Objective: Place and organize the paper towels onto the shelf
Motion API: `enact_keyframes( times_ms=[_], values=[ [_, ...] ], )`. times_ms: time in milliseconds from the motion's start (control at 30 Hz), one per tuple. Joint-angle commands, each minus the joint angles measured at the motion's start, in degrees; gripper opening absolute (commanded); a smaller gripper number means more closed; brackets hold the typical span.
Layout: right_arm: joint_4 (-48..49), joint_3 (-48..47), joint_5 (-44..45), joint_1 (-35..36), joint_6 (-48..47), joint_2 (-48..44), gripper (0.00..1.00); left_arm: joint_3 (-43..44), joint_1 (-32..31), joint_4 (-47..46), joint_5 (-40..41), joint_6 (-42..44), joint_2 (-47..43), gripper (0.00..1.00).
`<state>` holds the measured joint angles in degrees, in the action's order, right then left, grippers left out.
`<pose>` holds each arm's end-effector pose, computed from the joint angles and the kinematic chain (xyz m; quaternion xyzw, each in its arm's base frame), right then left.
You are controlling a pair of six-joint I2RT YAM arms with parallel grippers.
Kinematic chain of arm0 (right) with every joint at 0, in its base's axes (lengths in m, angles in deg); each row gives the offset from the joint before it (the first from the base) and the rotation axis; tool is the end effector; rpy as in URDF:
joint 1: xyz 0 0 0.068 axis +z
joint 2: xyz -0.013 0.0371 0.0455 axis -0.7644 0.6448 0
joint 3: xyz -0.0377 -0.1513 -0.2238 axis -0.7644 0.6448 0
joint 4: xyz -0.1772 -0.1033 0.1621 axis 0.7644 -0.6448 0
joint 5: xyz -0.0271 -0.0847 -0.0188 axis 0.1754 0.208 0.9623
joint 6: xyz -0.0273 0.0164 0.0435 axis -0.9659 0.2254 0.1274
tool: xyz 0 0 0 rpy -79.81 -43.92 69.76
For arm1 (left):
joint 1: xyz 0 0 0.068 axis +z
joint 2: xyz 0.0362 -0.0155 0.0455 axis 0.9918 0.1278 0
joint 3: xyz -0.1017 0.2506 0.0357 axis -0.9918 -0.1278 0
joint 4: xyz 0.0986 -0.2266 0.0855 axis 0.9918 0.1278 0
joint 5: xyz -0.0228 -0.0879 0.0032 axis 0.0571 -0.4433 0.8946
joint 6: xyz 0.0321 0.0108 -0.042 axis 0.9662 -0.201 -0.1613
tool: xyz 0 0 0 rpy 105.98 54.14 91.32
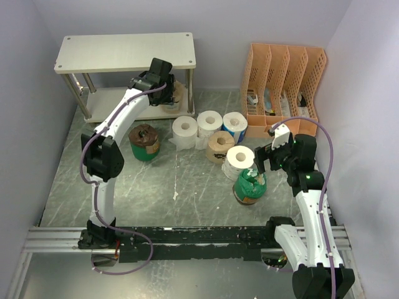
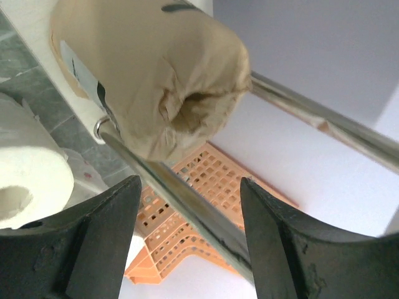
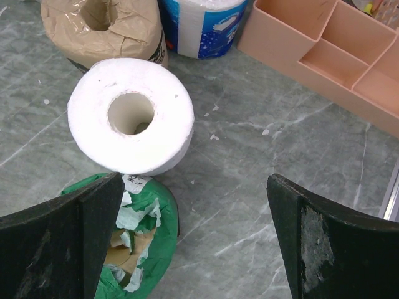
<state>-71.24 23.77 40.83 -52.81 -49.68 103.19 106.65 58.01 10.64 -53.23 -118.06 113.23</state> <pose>0.1690 0.0042 0.2978 -0.2000 0.8488 0.0758 0.4835 0.4400 -0.1913 0.3226 -0.6471 0.6437 -0.3066 0.2699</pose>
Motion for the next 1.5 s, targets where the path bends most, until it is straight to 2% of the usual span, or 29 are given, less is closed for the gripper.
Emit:
enact_keyframes(
  times_ms=[0,67,167,267,367,467,500,533,567,667,733,800,867,967,1100,1233,1467],
  values=[
    [0.5,0.2,-0.5,-0.5,-0.7,-0.9,1.00,-1.1,-2.4,3.9,3.3,3.5,-8.3,0.75],
    [0.6,0.2,-0.4,-0.5,-0.6,-1.3,1.00,-3.6,-3.7,5.9,4.6,4.8,-11.5,0.76],
    [0.4,0.2,-0.5,-0.5,-0.7,-1.6,1.00,-5.6,-6.8,10.8,11.6,7.1,-16.6,0.78],
    [0.3,0.2,-0.8,-0.5,-0.8,-1.7,1.00,-7.2,-8.5,14.9,15.5,12.8,-21.3,0.75],
    [0.2,0.2,-1.1,-0.5,-1.0,-2.0,1.00,-11.0,-8.9,15.0,16.0,26.6,-25.8,0.70],
    [0.2,0.2,-1.5,-0.5,-1.1,-2.3,1.00,-17.7,-9.8,9.8,16.7,45.8,-30.6,0.71],
    [0.1,0.2,-1.7,-0.5,-1.2,-2.3,1.00,-20.0,-9.9,5.9,14.7,55.2,-31.9,0.94],
    [0.0,0.2,-2.0,-0.5,-1.3,-2.3,1.00,-21.2,-9.9,4.3,12.0,63.0,-32.3,1.00],
    [-0.1,0.2,-2.4,-0.5,-1.5,-2.1,1.00,-20.7,-10.3,5.4,10.1,69.5,-31.8,0.99],
    [-0.5,0.0,-3.3,-0.4,-1.7,-1.6,1.00,-16.8,-13.1,14.7,14.4,82.6,-27.7,0.99],
    [-0.7,-0.1,-3.5,-0.4,-1.9,-1.5,1.00,-18.1,-14.7,17.4,18.5,89.8,-26.5,0.99],
    [-0.7,-0.1,-3.7,-0.3,-2.0,-1.7,1.00,-21.7,-15.2,14.5,16.6,96.0,-27.5,1.00],
    [-0.7,-0.1,-3.6,-0.3,-1.9,-1.9,1.00,-26.1,-15.2,8.8,10.9,101.8,-29.8,1.00],
    [-0.6,0.0,-3.3,-0.4,-1.9,-2.6,1.00,-29.8,-15.3,4.4,6.4,107.0,-30.5,0.99],
    [-0.4,0.3,-3.2,-0.4,-1.9,-4.0,1.00,-29.3,-15.3,5.8,10.6,111.4,-26.4,0.97],
    [-0.5,0.3,-3.2,-0.4,-1.9,-4.0,1.00,-28.2,-15.2,9.7,14.8,111.5,-22.4,0.96],
    [-0.4,0.2,-3.3,-0.4,-2.1,-3.9,1.00,-35.0,-15.8,7.5,16.5,110.8,-22.7,0.93]
  ],
)
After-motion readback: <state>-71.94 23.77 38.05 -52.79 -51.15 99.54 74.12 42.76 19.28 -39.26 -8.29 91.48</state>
